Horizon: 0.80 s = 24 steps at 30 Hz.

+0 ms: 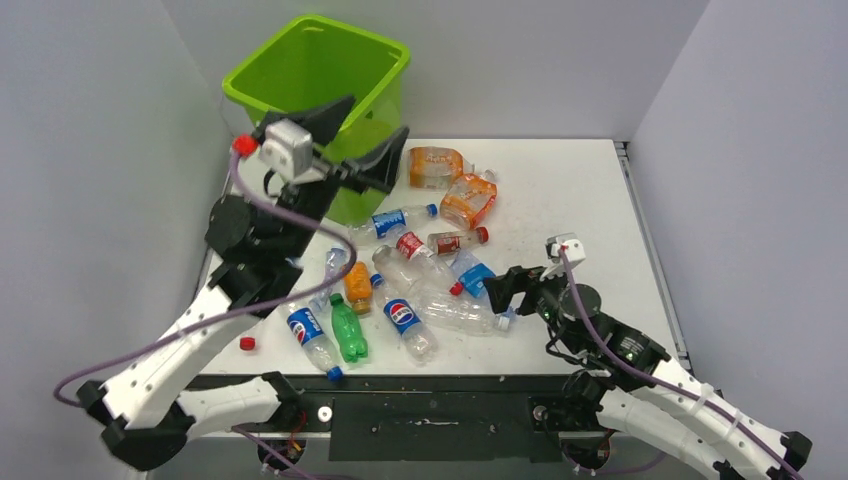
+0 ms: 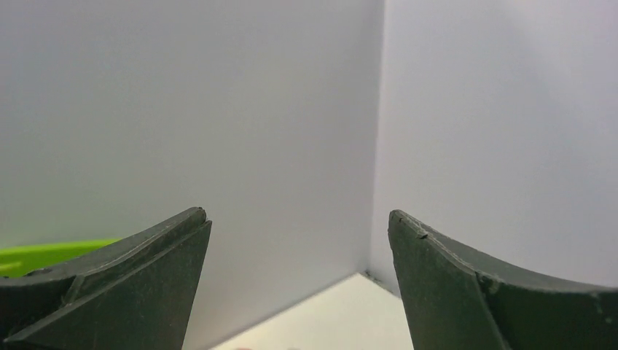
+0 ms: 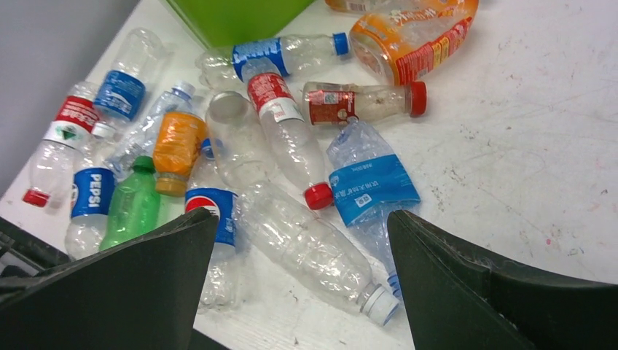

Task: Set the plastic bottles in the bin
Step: Pick up the plastic bottle at the center of the board.

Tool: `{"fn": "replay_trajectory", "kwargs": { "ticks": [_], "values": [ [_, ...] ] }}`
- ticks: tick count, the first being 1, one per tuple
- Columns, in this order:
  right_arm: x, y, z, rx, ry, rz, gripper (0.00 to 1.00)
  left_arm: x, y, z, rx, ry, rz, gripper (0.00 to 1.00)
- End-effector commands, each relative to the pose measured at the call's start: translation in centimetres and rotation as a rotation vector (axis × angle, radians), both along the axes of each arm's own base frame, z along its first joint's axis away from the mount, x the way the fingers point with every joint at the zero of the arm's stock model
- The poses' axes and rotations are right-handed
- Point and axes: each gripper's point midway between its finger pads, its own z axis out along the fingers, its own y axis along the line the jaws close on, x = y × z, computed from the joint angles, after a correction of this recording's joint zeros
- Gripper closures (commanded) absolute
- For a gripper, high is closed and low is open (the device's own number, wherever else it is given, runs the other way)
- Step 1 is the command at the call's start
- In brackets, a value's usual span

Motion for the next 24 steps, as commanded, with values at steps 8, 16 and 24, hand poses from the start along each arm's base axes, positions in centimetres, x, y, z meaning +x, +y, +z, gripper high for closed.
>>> {"fn": "replay_trajectory", "kwargs": {
  "ticks": [8,16,24],
  "values": [
    [1.6,1.3,-7.0,-0.104,0.234,-0.112,0.10,-6.9,-0.4,-27.0,0.374,0.464,-0.223,0.09],
    [-0.1,-1.0,-9.0,0.179,0.358,-0.300,0.11,-6.5,2.2,-32.0,0.262,0.569,-0.124,0.09],
    [-2.1,-3.0,-12.7,0.419,0.467,-0.418,0.10,-6.7,2.6,-31.7,0.197,0.618,-0.118,0.10]
  ]
}}
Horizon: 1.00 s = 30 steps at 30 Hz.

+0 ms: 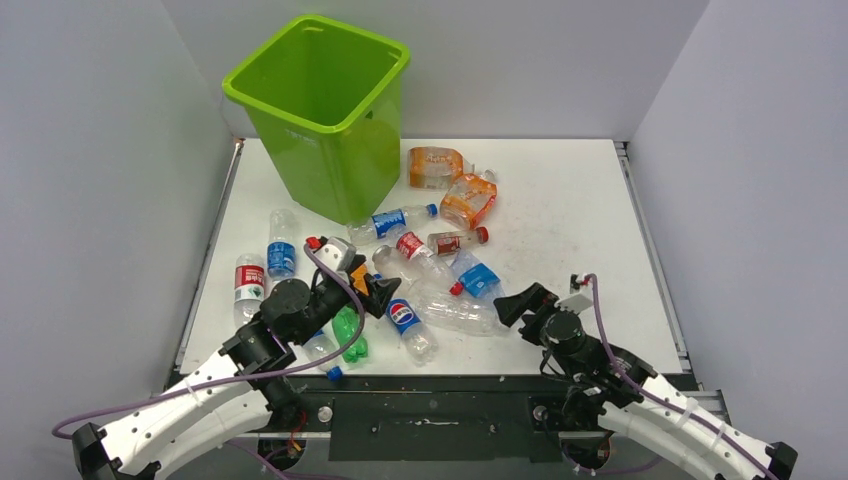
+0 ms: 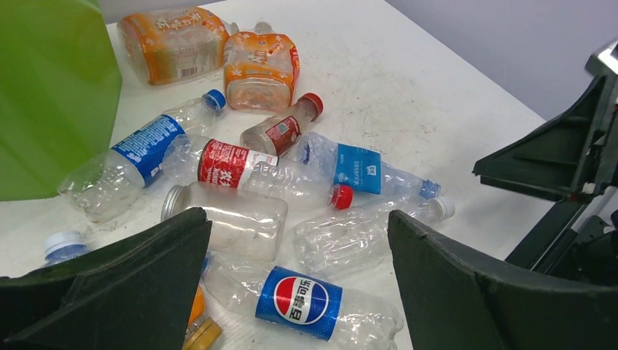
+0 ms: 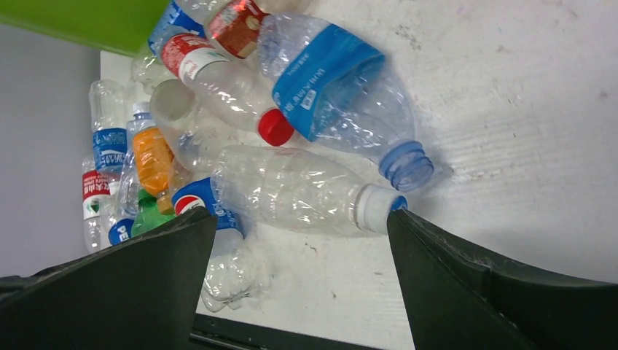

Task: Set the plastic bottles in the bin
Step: Pick up the plastic bottle at the center of the board.

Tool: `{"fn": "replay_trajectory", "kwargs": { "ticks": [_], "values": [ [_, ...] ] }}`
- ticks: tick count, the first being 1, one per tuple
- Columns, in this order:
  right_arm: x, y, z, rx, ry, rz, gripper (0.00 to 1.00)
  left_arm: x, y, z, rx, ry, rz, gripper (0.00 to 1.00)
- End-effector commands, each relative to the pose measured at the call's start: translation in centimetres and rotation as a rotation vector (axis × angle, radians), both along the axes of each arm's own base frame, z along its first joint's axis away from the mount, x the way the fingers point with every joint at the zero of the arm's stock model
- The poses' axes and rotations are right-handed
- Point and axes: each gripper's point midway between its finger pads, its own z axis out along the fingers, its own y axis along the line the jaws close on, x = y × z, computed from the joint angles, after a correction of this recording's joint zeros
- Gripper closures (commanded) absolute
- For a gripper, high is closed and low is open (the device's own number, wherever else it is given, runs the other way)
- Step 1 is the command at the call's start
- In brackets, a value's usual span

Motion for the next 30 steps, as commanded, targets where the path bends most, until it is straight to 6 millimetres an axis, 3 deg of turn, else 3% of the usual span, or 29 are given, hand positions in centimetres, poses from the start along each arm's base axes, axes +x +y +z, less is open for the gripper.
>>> {"fn": "replay_trajectory", "kwargs": {
  "ticks": [1,13,23,30],
  "values": [
    [-0.4,-0.8,-2.6,0.118,0.089,-0.130,0.09,-0.1,0.2,2.5,-0.123,-0.009,0.027,0.10],
    [1.0,0.0,-6.0,0.156,0.126,-0.209,0.01,-0.6,0.3,2.7,-0.153,-0.014,0.019,0.10],
    [1.4,0.7,-7.4,0.271,0.111,-0.217,0.16,-0.7,0.0,2.5,-0.148,-0.009,0.011,0.09],
    [1.9,1.3,-7.6,0.332,0.112,-0.199,0.40,-0.7,-0.3,2.1,-0.142,0.000,0.002,0.09]
  ]
}}
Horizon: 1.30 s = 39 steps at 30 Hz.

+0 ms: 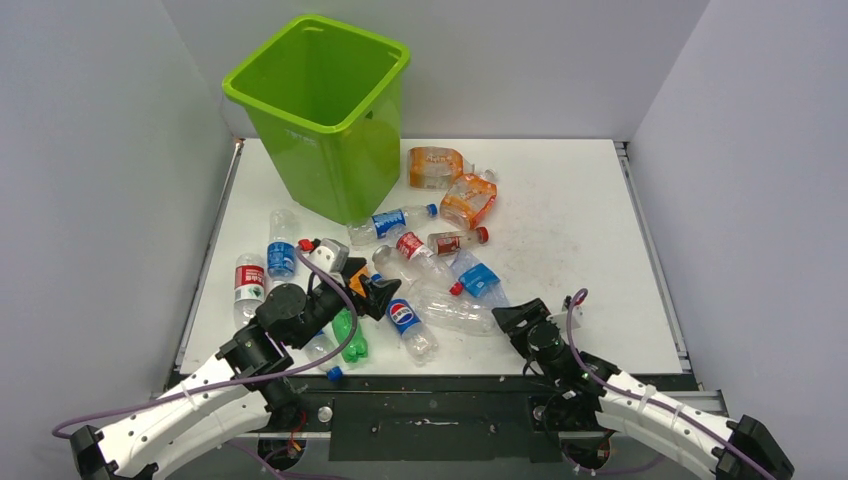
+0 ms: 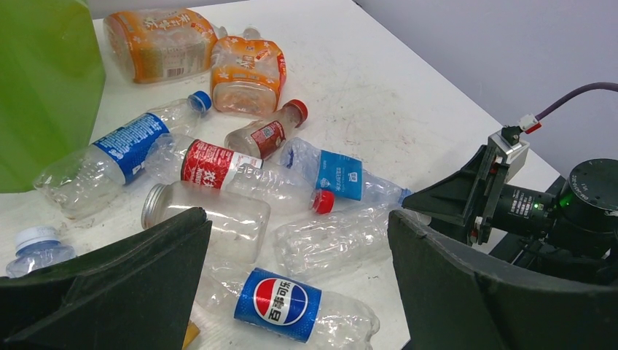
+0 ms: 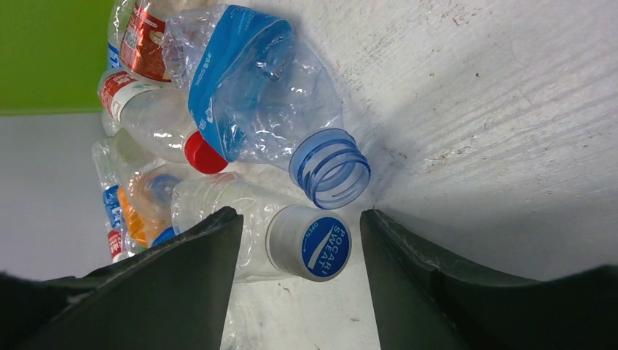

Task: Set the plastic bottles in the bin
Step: Pick up the plastic bottle at the center of the board.

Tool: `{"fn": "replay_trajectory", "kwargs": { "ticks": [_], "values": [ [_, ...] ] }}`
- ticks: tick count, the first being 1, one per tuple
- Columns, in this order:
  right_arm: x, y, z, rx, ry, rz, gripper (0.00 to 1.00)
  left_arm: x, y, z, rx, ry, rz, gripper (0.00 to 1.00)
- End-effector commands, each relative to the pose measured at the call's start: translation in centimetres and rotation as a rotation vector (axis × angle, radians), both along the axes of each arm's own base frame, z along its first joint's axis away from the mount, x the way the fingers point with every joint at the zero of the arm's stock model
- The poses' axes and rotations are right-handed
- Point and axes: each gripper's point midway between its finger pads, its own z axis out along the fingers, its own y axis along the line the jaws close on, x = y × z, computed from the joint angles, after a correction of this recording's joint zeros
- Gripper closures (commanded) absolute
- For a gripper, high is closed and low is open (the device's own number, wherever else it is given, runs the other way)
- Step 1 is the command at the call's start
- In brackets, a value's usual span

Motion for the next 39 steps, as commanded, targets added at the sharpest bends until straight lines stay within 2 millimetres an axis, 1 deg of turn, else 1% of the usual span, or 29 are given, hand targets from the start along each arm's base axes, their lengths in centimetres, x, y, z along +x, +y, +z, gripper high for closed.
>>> {"fn": "replay_trajectory", "kwargs": {
  "ticks": [1,5,7,13,14,16,19,22,25,28,29,30,31,32,33,35,36,37,39],
  "values": [
    [0.9,1.2,1.6,0.082,-0.045,0.008,0.44,0.1,-0.3,1.4,-0.050,-0.030,-0.002,0.09],
    [1.0,1.4,2.0,0.089,-0.060,0.015,0.56,0.1,-0.4,1.4,-0.049,-0.029,0.000,0.10],
    [1.1,1.3,2.2,0.085,-0.071,0.016,0.60,0.1,-0.3,1.3,-0.048,-0.028,0.002,0.10],
    [1.4,0.9,4.4,0.074,-0.130,0.017,0.73,0.1,-0.3,1.2,-0.043,-0.029,0.008,0.10],
    [1.4,0.8,4.8,0.070,-0.139,0.014,0.78,0.1,-0.3,1.2,-0.044,-0.029,0.008,0.10],
    [1.5,0.5,5.9,0.057,-0.162,0.012,0.93,0.1,-0.3,1.3,-0.044,-0.032,0.009,0.09],
    [1.7,0.3,8.4,0.025,-0.215,0.026,0.95,0.1,-0.2,1.4,-0.046,-0.034,0.013,0.09],
    [1.8,0.5,12.0,-0.057,-0.280,0.091,0.95,0.1,0.0,2.1,-0.050,-0.056,0.016,0.09],
    [1.8,0.9,15.4,-0.213,-0.306,0.199,0.95,0.0,0.5,3.8,-0.053,-0.113,0.019,0.08],
    [1.7,1.6,17.9,-0.397,-0.308,0.353,0.95,-0.7,0.4,6.3,-0.058,-0.195,-0.026,0.04],
    [1.6,2.1,19.5,-0.427,-0.331,0.403,0.95,-1.1,0.0,7.1,-0.053,-0.223,-0.058,0.03],
    [1.6,2.6,20.2,-0.463,-0.337,0.451,0.95,-1.6,-0.5,7.4,-0.027,-0.244,-0.107,0.02],
    [1.5,3.0,20.9,-0.499,-0.344,0.503,0.95,-2.3,-1.2,8.2,-0.009,-0.271,-0.167,0.04],
    [1.5,3.4,21.7,-0.526,-0.353,0.552,0.95,-3.1,-2.1,8.4,0.034,-0.283,-0.242,0.04],
    [1.3,3.8,22.1,-0.559,-0.355,0.603,0.95,-4.1,-3.0,7.7,0.094,-0.270,-0.331,0.04],
    [0.9,4.9,23.0,-0.591,-0.370,0.708,0.95,-5.7,-4.5,7.3,0.188,-0.266,-0.494,0.04],
    [0.7,5.4,23.1,-0.602,-0.370,0.761,0.95,-6.3,-5.1,7.4,0.216,-0.256,-0.558,0.04],
    [0.5,5.9,23.5,-0.603,-0.380,0.803,0.95,-6.7,-5.7,6.8,0.246,-0.232,-0.609,0.04],
    [0.0,6.9,24.4,-0.601,-0.403,0.877,0.95,-7.1,-6.7,6.7,0.276,-0.202,-0.681,0.04]
  ]
}}
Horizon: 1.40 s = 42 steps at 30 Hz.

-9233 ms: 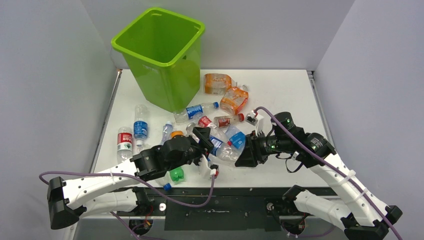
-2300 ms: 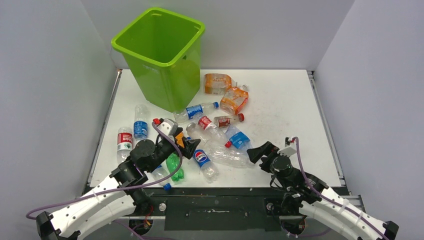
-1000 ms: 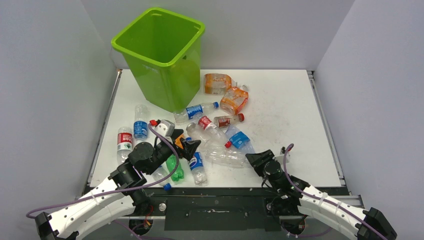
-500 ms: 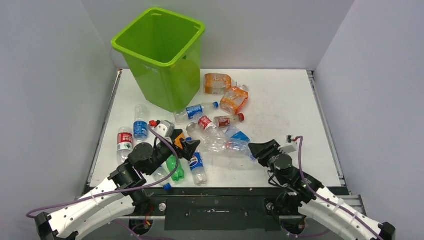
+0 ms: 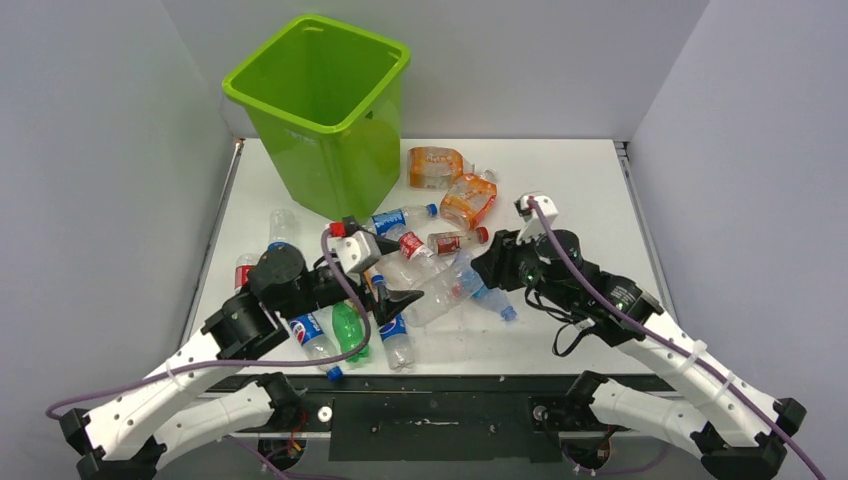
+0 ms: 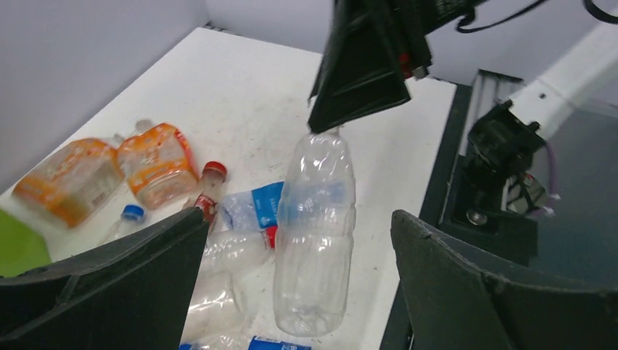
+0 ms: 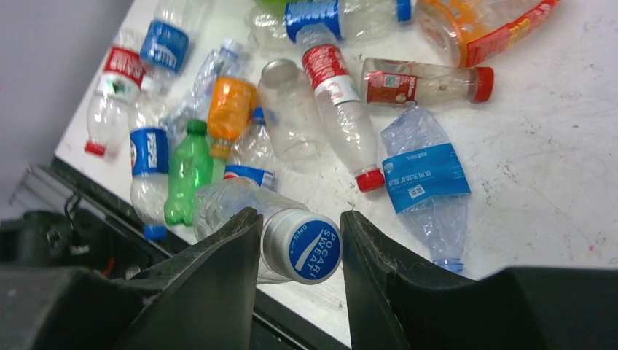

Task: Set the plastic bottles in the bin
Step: Pick up the plastic bottle at the center of the board, then place the plastic bottle in the trash bin.

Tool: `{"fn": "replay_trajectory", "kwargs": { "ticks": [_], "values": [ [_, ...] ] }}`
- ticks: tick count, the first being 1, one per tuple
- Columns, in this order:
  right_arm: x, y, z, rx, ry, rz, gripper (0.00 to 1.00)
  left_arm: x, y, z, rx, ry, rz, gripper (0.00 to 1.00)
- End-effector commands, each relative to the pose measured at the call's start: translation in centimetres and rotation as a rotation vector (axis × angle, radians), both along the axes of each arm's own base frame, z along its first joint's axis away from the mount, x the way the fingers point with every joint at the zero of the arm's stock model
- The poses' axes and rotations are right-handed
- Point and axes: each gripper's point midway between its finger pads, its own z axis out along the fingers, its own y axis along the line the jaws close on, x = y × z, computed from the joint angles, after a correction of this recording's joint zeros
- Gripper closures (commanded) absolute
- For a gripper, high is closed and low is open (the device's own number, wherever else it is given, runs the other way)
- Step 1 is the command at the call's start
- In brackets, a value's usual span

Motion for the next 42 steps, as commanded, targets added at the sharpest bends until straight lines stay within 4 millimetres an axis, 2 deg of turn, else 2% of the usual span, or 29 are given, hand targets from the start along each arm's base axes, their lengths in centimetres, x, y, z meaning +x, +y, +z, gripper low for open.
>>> {"fn": "replay_trajectory", "kwargs": {
  "ticks": [1,4,8,14,24,29,30,33,35,37,38,40,42],
  "values": [
    [-2.1,1.5,0.5,-0.131,-0.008,0.256,0.95,-3.5,-2.4,-1.6,0.168,0.026,-0.295,0.04],
    [-2.2,2.4,2.0,-0.119,-0.033,0.308,0.95,-3.5,-3.6,-3.0,0.228,0.097,-0.351,0.04],
    [-2.2,3.0,3.8,-0.091,-0.077,0.337,0.95,-3.4,-4.2,-5.0,0.295,0.194,-0.365,0.04],
    [-2.3,3.9,6.1,-0.028,-0.134,0.367,0.95,-3.8,-4.8,-7.0,0.249,0.249,-0.375,0.04],
    [-2.9,5.2,9.3,0.061,-0.166,0.421,0.95,-3.2,-4.6,-8.4,0.221,0.283,-0.310,0.02],
    [-3.1,5.4,9.8,0.089,-0.175,0.427,0.95,-3.0,-4.7,-8.8,0.207,0.287,-0.294,0.21],
    [-3.1,5.4,9.9,0.097,-0.179,0.425,0.95,-3.0,-4.8,-8.6,0.194,0.284,-0.298,0.27],
    [-3.3,5.2,10.5,0.121,-0.197,0.420,0.94,-3.3,-4.9,-7.8,0.146,0.271,-0.309,0.54],
    [-3.7,4.9,11.4,0.155,-0.231,0.420,0.63,-3.4,-4.9,-6.8,0.094,0.251,-0.308,0.63],
    [-4.2,4.5,12.5,0.203,-0.279,0.416,0.24,-3.5,-4.9,-5.7,0.029,0.228,-0.301,0.67],
    [-4.5,4.1,13.0,0.231,-0.303,0.411,0.13,-3.5,-4.9,-5.0,-0.011,0.214,-0.298,0.69],
    [-5.2,3.1,14.1,0.295,-0.363,0.385,0.02,-3.6,-4.8,-3.3,-0.109,0.187,-0.293,0.72],
    [-5.5,2.6,13.6,0.344,-0.387,0.368,0.02,-3.6,-4.6,-1.7,-0.207,0.170,-0.283,0.73]
  ]
}}
